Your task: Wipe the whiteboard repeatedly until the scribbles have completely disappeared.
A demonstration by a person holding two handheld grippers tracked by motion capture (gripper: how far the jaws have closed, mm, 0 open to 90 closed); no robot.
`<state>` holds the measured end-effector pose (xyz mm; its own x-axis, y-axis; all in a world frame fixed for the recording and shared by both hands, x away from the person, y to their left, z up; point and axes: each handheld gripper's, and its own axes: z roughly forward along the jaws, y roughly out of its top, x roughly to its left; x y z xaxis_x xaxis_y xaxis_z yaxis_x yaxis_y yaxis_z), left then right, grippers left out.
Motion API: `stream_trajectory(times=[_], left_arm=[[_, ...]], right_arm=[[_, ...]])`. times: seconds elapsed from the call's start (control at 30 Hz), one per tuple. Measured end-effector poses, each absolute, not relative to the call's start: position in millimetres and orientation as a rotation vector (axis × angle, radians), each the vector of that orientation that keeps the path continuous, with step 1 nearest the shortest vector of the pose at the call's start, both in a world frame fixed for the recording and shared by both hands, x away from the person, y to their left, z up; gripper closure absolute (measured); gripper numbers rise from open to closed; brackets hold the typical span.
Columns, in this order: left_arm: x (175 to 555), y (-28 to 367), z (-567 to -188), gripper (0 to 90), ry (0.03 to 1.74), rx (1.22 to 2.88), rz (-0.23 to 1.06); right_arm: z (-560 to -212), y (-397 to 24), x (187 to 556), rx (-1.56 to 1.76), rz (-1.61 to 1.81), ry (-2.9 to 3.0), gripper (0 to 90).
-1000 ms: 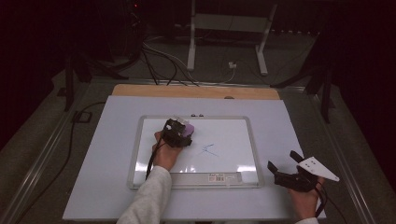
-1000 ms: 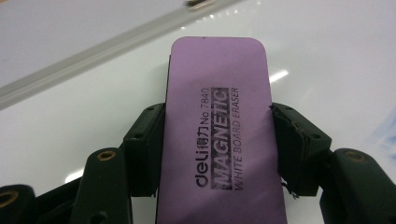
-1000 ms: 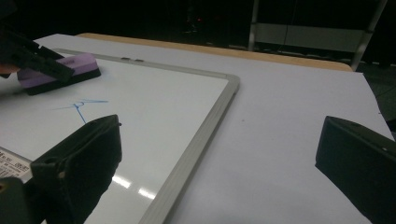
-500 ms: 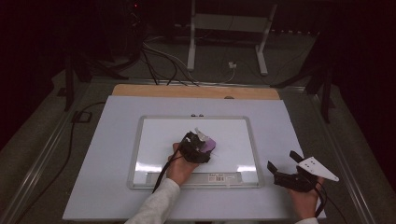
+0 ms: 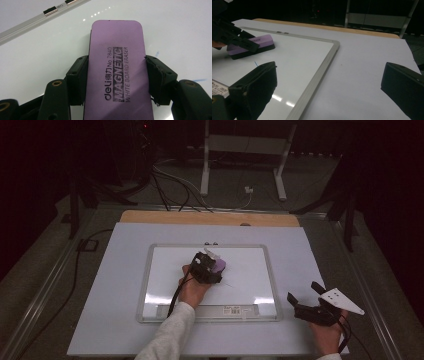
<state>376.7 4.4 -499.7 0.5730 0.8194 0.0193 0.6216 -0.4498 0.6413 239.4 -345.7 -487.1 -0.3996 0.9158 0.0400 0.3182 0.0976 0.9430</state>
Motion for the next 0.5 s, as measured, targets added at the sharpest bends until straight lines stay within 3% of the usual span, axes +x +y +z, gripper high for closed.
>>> stream_trajectory(times=[0.5], left_arm=[[348, -24, -497, 41.7, 0.940, 2.313, 0.396]], right_arm=[[-487, -346, 239, 1.210, 1.305, 1.793, 0.6]])
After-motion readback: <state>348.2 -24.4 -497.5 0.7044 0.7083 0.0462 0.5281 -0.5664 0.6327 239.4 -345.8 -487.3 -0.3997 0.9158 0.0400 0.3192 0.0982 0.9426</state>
